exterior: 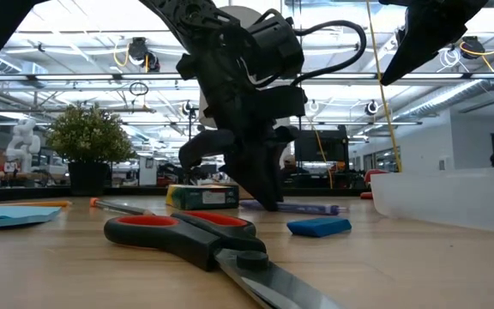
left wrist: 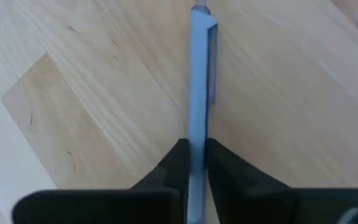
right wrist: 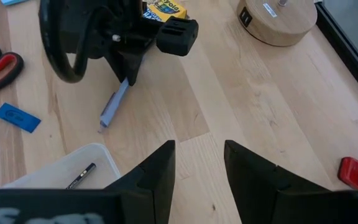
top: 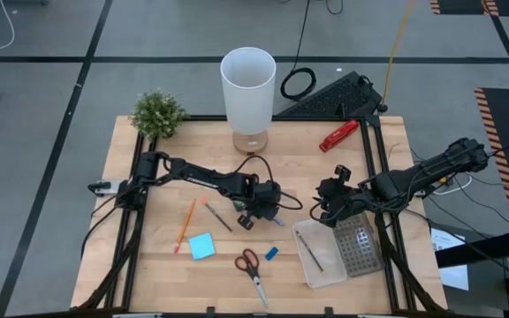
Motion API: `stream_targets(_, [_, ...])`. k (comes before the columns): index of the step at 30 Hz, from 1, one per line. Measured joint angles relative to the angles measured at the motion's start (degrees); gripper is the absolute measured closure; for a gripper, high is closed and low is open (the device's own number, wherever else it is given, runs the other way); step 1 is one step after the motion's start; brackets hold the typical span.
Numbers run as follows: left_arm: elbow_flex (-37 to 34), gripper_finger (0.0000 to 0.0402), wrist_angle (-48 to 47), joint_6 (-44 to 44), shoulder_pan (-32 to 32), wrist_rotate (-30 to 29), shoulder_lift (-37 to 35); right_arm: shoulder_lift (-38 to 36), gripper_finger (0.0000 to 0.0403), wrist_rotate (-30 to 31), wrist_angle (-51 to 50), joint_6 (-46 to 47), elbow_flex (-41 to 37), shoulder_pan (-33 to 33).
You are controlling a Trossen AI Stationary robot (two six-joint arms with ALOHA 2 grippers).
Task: Pack school essentials
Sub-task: Put the gray pen into the supplies box
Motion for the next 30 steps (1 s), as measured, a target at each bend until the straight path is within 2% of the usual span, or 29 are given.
stream_targets(5, [0.0, 0.0369, 0.1, -0.4, 0.0, 0.0, 0.0, 0.0, 0.0273, 0.0, 0.0, 0.0, 0.0, 0.0])
stream_targets(10, [-0.4, 0.0354, -0.2, -1.9, -0.2, -0.7, -2.4, 0.0, 0.0273, 0.0, -0.5, -0.2, 0.0, 0.0])
stream_targets(16, [-0.3, 0.0359, -1.9, -4.3, -0.6, -1.2, -8.4, -0.2, 0.0273, 0.2, -2.2, 0.0, 0.0, 0.0])
stream_targets(21, [-0.3, 0.0362, -4.4, -8.6, -1.2, -1.5, -13.6, -0.2, 0.0273, 3.0, -2.1, -0.2, -0.1, 0.0])
stream_targets(26, [-0.2, 0.0357, -6.7, -13.9, -1.6, -1.6, -19.3, -0.3, 0.0273, 5.1, 2.9, -2.3, -3.3, 0.0])
stream_targets(30, [-0.2, 0.0356, -7.1, -16.3, -1.7, -1.8, -23.6, -0.3, 0.0273, 6.6, 12.2, -6.9, -7.2, -0.1])
